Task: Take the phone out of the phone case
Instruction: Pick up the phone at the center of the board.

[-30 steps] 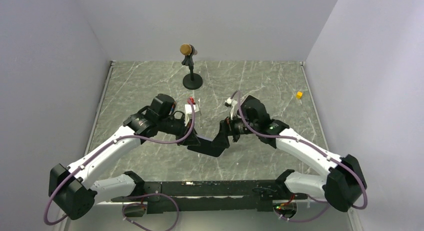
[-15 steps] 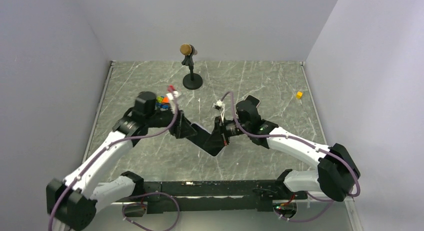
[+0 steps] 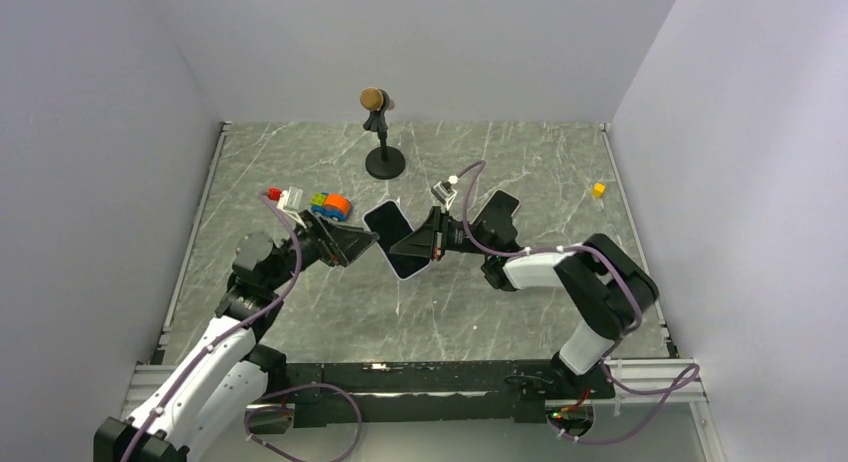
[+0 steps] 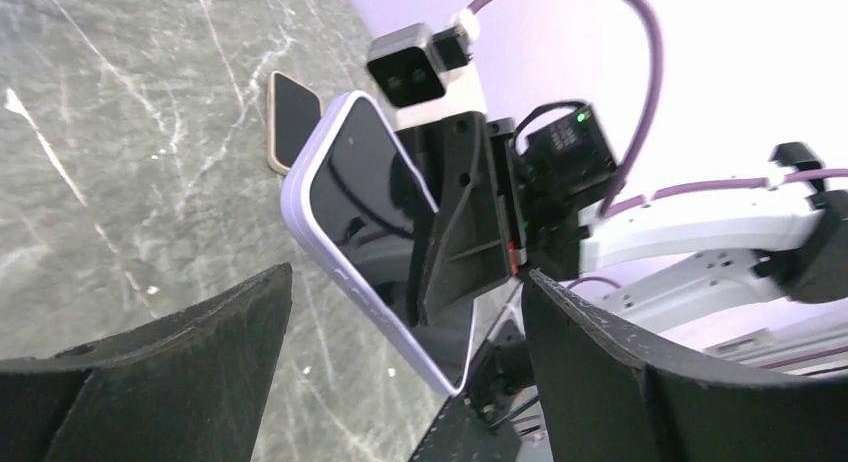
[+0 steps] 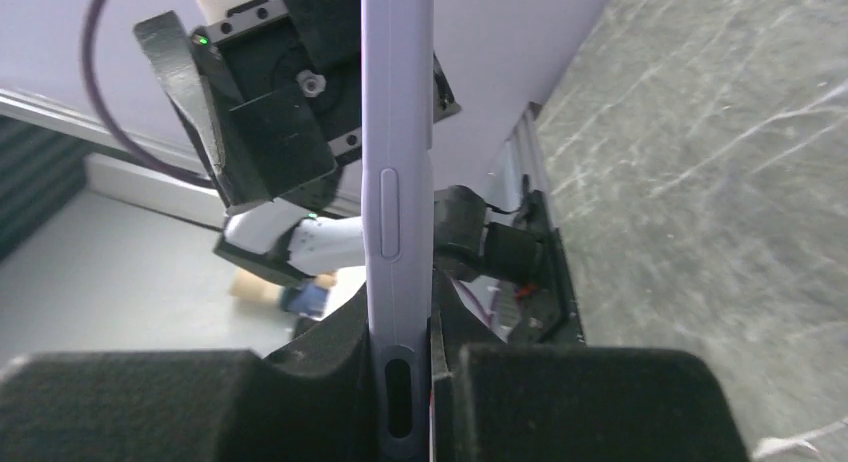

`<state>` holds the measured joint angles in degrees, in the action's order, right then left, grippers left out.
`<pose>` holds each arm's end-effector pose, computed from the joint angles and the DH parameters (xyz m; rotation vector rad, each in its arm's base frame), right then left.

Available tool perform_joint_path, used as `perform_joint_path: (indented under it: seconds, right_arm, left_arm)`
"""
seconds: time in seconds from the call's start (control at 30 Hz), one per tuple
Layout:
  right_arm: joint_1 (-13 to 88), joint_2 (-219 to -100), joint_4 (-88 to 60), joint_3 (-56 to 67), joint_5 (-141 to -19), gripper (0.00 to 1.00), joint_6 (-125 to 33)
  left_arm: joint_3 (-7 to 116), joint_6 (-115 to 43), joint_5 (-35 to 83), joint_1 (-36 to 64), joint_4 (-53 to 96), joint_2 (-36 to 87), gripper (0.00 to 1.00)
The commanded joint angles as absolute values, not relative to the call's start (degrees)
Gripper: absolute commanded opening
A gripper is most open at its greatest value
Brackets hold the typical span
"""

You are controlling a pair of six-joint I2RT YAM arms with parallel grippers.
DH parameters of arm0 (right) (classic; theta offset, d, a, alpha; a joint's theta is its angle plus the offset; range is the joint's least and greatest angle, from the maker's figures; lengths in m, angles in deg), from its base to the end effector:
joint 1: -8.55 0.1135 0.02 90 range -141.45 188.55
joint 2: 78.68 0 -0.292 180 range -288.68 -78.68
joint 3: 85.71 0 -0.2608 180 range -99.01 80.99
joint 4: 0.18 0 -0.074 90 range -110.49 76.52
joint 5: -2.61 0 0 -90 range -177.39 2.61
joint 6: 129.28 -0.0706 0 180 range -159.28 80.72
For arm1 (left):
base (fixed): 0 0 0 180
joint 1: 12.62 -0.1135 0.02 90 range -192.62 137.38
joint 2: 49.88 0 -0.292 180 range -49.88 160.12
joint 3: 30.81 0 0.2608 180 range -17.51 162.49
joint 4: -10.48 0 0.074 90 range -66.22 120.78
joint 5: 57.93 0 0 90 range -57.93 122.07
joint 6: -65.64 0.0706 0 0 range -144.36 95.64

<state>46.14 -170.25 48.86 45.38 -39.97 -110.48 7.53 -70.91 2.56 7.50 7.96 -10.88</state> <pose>0.2383 0.2491 0.2422 -0.3122 1.8967 2.0096 0.1657 -0.0977 0.2987 0.0594 1.6972 -1.2908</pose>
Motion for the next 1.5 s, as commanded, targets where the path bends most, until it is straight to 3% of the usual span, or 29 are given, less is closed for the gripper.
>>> perform_joint_path:
  seconds: [0.0, 0.2, 0.37, 0.53, 0.7, 0.77, 0.8, 0.83, 0.87, 0.9, 0.93, 0.97, 1.07, 1.17, 1.27, 1.47]
  right_arm:
    - [46.9, -176.1, 83.6, 44.5, -41.4, 0.00, -129.4]
    - [49.5, -176.9, 77.4, 43.0, -41.8, 0.00, -126.4]
    - [51.3, -173.5, 65.9, 41.7, -43.0, 0.00, -118.7]
    - [52.1, -169.5, 54.4, 40.6, -45.9, 0.00, -110.8]
    - [52.8, -165.3, 42.7, 39.1, -49.5, 0.00, -103.6]
    - [52.8, -164.1, 40.8, 39.0, -50.0, 0.00, -102.1]
    - [52.8, -163.5, 39.0, 38.6, -49.9, 0.02, -100.7]
    - [52.9, -162.7, 36.0, 38.1, -49.8, 0.20, -99.0]
    - [52.8, -161.5, 31.7, 37.4, -50.6, 0.54, -96.9]
    - [52.8, -159.5, 26.3, 37.0, -52.4, 0.77, -93.9]
    - [52.9, -157.3, 19.5, 36.4, -54.6, 0.97, -90.0]
    - [53.0, -154.9, 12.5, 35.5, -57.4, 0.99, -86.0]
    - [52.8, -148.6, -9.2, 33.4, -66.8, 1.00, -75.2]
    - [50.9, -144.1, -19.3, 32.8, -70.2, 1.00, -71.2]
    - [48.0, -141.7, -20.3, 33.9, -61.6, 0.97, -70.1]
    - [48.3, -140.9, -9.8, 36.6, -46.2, 0.77, -72.5]
  left_arm:
    - [6.0, -82.3, 3.4, 7.4, -6.7, -7.2, 0.88]
    - [5.8, -85.0, 2.3, 7.6, -13.5, -3.1, 0.86]
    - [8.0, -84.4, -0.2, 8.0, -13.8, -0.2, 0.62]
    - [7.2, -86.1, -0.7, 10.5, -18.1, 0.9, 0.44]
    - [8.2, -86.4, -0.7, 13.7, -18.6, 1.7, 0.41]
    - [8.0, -86.8, -1.7, 14.1, -20.8, 2.2, 0.23]
    - [7.8, -86.9, -1.9, 14.1, -21.9, 2.3, 0.05]
    - [7.6, -87.3, -2.0, 14.1, -22.6, 2.3, 0.00]
    - [7.3, -87.5, -2.0, 13.8, -23.6, 2.2, 0.00]
    - [7.2, -87.6, -2.2, 13.4, -24.5, 2.0, 0.00]
    - [7.2, -87.9, -2.6, 13.0, -25.0, 1.8, 0.00]
    - [7.7, -88.2, -3.5, 12.4, -25.2, 2.0, 0.00]
    - [11.2, -89.2, -9.3, 9.9, -25.3, 4.0, 0.00]
    - [15.0, -90.6, -18.0, 7.6, -26.6, 7.4, 0.00]
    - [16.8, -92.6, -22.9, 5.7, -30.0, 10.0, 0.00]
    - [18.0, -94.5, -26.5, 3.1, -31.4, 12.8, 0.00]
